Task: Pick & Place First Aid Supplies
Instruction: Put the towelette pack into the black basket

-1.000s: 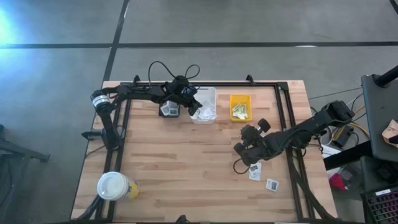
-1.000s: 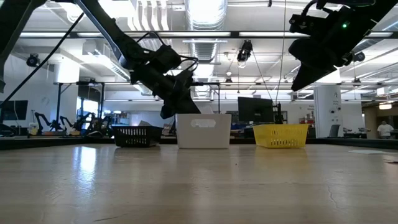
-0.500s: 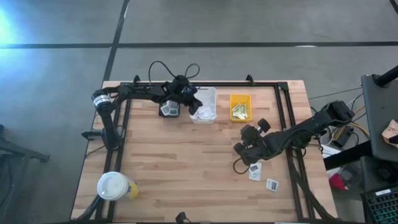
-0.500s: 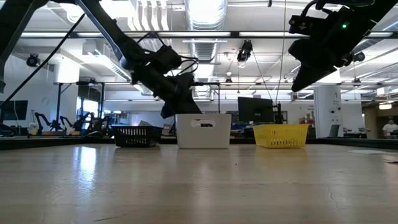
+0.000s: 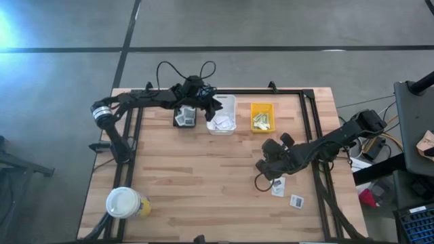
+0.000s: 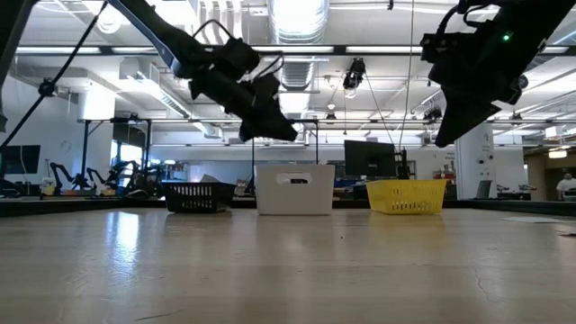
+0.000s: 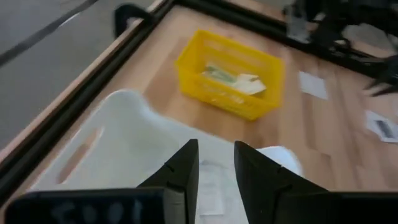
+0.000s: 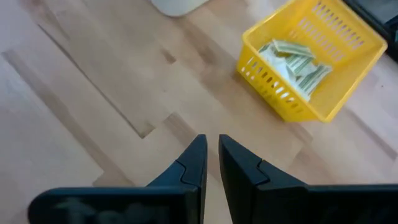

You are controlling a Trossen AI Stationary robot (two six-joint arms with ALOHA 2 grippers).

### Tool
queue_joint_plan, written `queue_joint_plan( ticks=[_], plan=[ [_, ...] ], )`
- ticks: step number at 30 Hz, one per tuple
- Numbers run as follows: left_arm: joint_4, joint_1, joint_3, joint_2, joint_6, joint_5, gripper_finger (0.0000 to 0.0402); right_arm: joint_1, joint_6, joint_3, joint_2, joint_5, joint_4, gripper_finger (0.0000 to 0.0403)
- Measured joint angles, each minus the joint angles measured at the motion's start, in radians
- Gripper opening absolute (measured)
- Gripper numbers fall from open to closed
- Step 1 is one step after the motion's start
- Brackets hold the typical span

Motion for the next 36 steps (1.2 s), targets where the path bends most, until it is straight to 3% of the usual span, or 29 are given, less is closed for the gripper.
queue_joint_plan(
  ticks=[9, 19, 25, 36],
  plan=[
    [-0.075, -0.143, -0.044, -0.080, 0.053, 0.003, 0.0094, 0.002, 0.031, 0.000, 0.000, -0.035, -0.007, 0.0038],
    [-0.077, -0.335, -0.105, -0.090, 0.057, -0.018, 0.0094, 0.031, 0.057, 0.000, 0.000, -0.293, 0.005, 0.0038],
    [-0.080, -0.448, -0.108, -0.091, 0.054, -0.088, 0.0094, 0.125, 0.176, -0.003, 0.000, -0.385, 0.008, 0.0038],
    [-0.072, -0.574, -0.108, -0.090, 0.050, -0.146, 0.0094, 0.357, 0.520, -0.010, 0.038, -0.413, 0.101, 0.0038]
  ],
)
